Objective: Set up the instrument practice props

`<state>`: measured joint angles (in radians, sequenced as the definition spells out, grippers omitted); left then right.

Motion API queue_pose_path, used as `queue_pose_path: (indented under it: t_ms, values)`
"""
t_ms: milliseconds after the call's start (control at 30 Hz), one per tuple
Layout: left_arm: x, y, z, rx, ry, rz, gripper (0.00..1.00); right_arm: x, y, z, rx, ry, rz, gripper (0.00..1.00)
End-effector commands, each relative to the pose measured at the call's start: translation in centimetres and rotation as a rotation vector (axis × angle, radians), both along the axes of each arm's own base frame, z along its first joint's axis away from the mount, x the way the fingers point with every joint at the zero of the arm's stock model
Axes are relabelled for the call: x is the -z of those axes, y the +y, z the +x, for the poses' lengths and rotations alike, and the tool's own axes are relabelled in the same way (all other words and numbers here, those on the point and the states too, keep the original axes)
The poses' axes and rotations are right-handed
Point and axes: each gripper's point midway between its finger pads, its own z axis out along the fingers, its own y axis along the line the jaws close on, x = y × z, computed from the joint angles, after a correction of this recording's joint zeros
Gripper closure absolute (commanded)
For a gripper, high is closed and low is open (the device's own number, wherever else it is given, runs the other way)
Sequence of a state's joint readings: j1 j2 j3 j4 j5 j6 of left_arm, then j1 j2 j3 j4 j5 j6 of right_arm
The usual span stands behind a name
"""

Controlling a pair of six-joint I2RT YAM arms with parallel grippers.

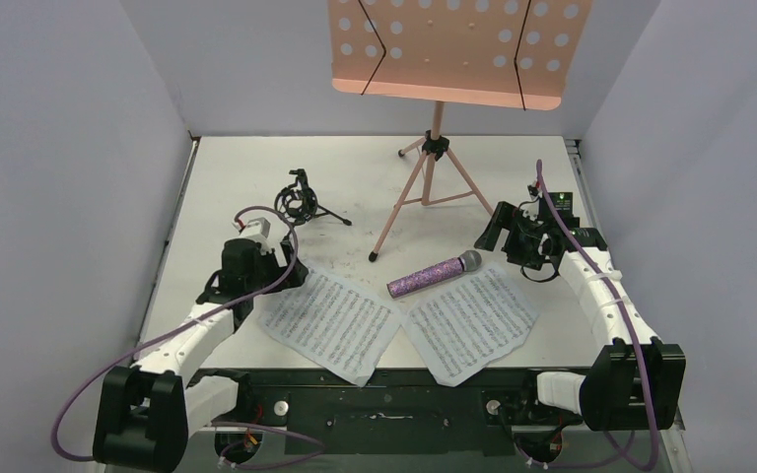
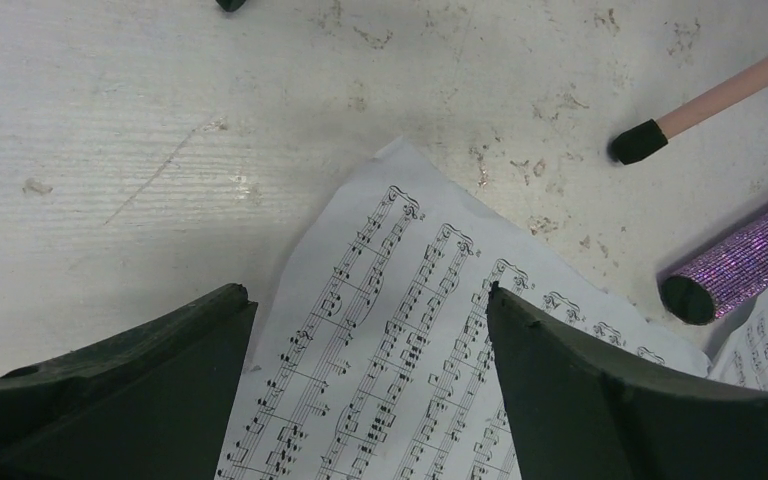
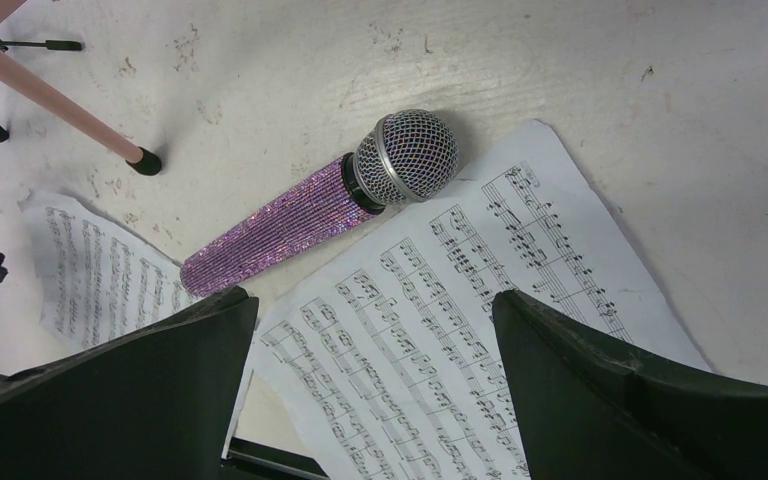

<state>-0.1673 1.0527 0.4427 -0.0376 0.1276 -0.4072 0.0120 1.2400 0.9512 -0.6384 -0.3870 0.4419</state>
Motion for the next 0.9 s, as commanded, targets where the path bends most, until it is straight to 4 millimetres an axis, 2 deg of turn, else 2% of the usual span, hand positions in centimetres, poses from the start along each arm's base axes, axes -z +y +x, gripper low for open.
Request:
queue_pose_path:
  t_ms: [0,200,400,667,867]
  values:
    - [-2.6,-0.6,3.0,0.021,-0.111,-0.015,0.13,-0.9,0.1,0.5,0.005,-0.048,0.016,0.09]
    - [-2.2,-0.9,4.2,0.009,-0.141,-0.04,0.15,-0.9,0.2,0.6,0.004,-0.046,0.024,0.09]
    - [-0.1,-1.7,4.4,0.054,-0.062,-0.045,0.18,-0.8,0.2,0.6,0.002,-0.043,0.026,0.09]
    - [0.6,-2.6,3.4,0.098,-0.042,-0.069,0.29,-0.9,0.2,0.7,0.006,-0.047,0.025,0.09]
    - [0.9,-3.8,2.0,0.153,-0.048,-0.091,0.4,-1.5,0.6,1.1,-0.008,-0.075,0.05,0.09]
